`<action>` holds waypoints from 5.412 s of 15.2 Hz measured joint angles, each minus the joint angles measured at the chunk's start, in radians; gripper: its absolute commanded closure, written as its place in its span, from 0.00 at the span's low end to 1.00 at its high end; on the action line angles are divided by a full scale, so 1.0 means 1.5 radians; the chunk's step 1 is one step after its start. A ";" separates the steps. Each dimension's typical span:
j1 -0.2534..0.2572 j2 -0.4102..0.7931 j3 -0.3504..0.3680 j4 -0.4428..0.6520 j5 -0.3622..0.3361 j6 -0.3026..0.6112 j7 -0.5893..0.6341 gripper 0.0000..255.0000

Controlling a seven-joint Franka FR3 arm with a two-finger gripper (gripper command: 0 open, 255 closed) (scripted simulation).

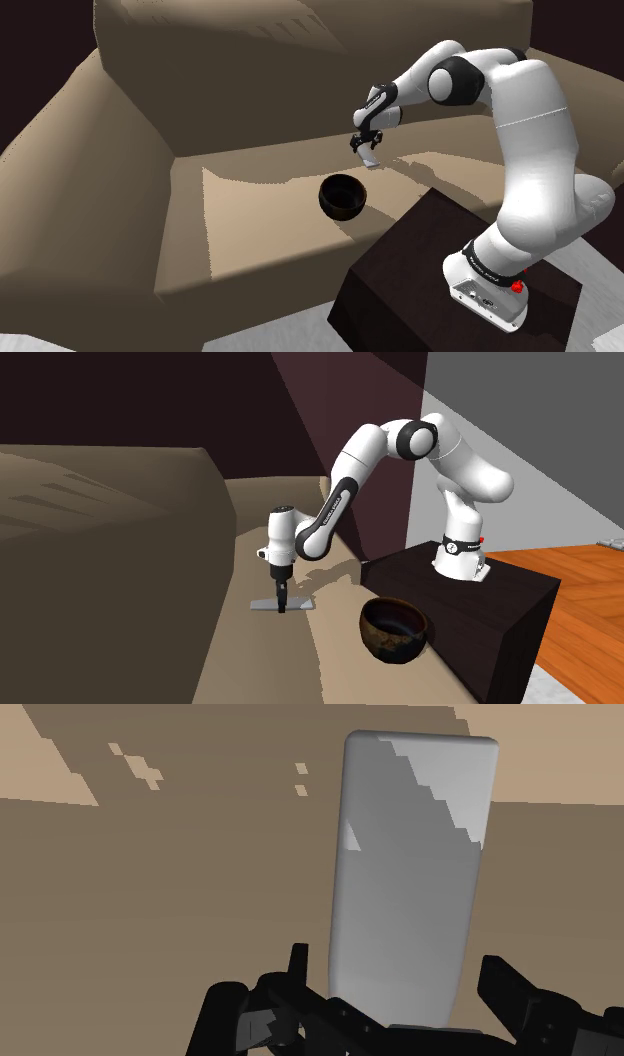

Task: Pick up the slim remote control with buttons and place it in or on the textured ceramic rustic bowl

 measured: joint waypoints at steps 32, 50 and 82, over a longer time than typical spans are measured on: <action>0.018 -0.151 -0.025 -0.054 -0.021 -0.097 0.009 1.00; 0.032 -0.256 -0.042 -0.044 -0.044 -0.211 0.022 1.00; 0.281 -0.641 0.093 -0.538 -0.157 -0.112 0.469 1.00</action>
